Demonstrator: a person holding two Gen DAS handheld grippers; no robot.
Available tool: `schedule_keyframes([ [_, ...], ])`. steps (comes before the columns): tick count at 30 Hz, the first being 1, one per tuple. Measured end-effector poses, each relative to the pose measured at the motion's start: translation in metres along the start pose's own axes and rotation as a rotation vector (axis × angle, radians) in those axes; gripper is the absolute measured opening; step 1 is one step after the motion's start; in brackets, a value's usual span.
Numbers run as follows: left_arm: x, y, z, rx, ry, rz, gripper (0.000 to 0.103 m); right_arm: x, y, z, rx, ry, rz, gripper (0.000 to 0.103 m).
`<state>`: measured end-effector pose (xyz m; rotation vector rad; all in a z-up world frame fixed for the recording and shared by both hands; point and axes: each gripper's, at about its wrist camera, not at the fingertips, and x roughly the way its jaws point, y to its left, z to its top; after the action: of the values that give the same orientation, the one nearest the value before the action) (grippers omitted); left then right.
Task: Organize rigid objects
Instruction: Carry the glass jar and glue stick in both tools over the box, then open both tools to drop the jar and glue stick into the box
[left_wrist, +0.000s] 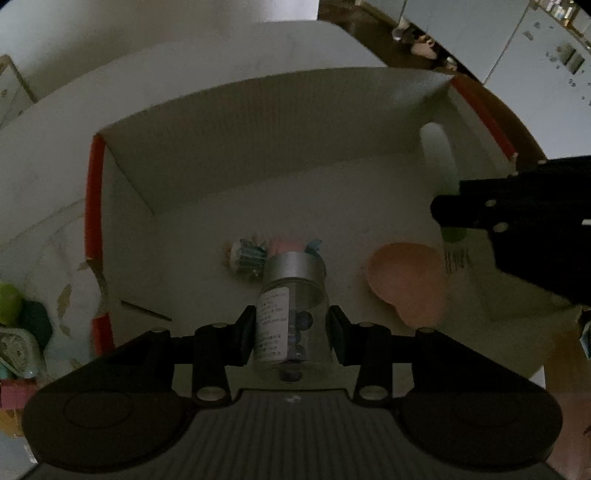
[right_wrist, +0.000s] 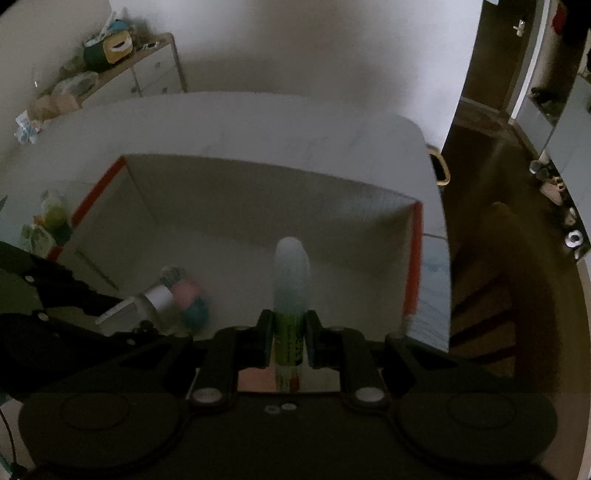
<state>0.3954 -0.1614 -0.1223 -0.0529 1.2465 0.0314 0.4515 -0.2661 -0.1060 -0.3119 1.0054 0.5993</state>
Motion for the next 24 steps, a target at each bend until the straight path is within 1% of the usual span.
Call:
schedule_keyframes([
  [4, 0.008, -0.004, 0.005, -0.009, 0.027, 0.006, 0.040, 0.014, 0.003, 0.000, -0.023, 0.031, 0.008, 0.016],
  [9, 0.020, -0.014, 0.014, -0.021, 0.062, 0.018, 0.040, 0.028, 0.003, -0.004, -0.020, 0.069, 0.011, 0.016],
  [17, 0.030, -0.021, 0.026, -0.035, 0.108, 0.024, 0.041, 0.029, 0.000, -0.007, -0.016, 0.090, 0.018, 0.016],
  [20, 0.034, -0.022, 0.030, -0.025, 0.132, 0.018, 0.041, 0.031, 0.001, -0.004, -0.018, 0.095, 0.022, 0.018],
  [24, 0.034, -0.026, 0.036, -0.023, 0.138, 0.018, 0.040, 0.033, 0.002, -0.001, -0.019, 0.099, 0.019, 0.020],
])
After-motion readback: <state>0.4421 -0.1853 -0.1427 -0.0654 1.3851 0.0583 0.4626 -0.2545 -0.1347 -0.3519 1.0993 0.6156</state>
